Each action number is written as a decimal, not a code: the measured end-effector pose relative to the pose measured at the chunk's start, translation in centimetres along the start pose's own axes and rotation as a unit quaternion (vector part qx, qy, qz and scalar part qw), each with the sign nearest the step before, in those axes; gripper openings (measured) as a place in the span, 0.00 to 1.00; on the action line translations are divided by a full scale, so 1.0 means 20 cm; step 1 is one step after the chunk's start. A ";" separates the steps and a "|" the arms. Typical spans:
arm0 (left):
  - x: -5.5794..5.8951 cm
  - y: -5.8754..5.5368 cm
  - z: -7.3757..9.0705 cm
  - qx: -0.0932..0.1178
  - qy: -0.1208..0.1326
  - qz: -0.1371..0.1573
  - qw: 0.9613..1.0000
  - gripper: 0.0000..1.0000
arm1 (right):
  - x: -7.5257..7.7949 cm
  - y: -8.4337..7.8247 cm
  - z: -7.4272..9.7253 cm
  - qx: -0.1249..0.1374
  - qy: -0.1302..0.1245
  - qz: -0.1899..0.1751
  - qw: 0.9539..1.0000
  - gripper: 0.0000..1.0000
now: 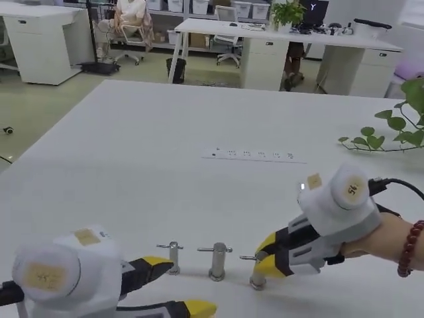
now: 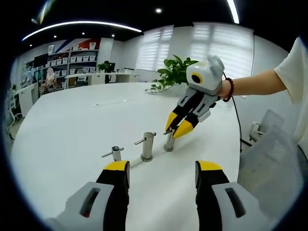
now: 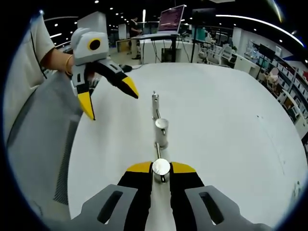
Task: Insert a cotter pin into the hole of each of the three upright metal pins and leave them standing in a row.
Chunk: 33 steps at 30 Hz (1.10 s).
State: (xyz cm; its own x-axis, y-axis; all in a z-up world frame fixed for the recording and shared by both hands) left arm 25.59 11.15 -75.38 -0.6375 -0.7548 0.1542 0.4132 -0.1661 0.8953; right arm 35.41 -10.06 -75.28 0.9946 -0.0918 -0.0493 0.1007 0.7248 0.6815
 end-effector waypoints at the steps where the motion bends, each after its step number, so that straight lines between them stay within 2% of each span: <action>1: -0.01 0.00 0.01 0.002 0.003 -0.003 1.000 0.55 | 0.00 0.00 0.00 0.000 0.000 0.001 1.000 0.13; 17: -0.05 0.00 0.05 0.016 0.020 -0.021 0.999 0.64 | 0.06 0.00 -0.01 -0.004 0.001 -0.001 1.000 0.14; 33: -0.08 -0.01 0.06 0.012 0.030 -0.026 0.999 0.66 | 0.10 0.00 -0.02 0.008 0.039 -0.001 0.999 0.15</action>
State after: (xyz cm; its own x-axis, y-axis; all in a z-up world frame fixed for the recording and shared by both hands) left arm 25.68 13.09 -75.29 -0.6182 -0.7817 0.0820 0.3638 -0.1921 0.9115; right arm 37.33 -9.99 -75.59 0.9934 -0.0392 -0.1082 0.1037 0.7129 0.6936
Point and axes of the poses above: the centre of the closed fingertips' face, and the gripper's own axes: z roughly backward along the fingers, x roughly to its right, y roughly out of its top, the point moved 9 cm from there along z, roughly backward along the fingers, and after that the axes turned 5 degrees about y, right-handed, at the moved point
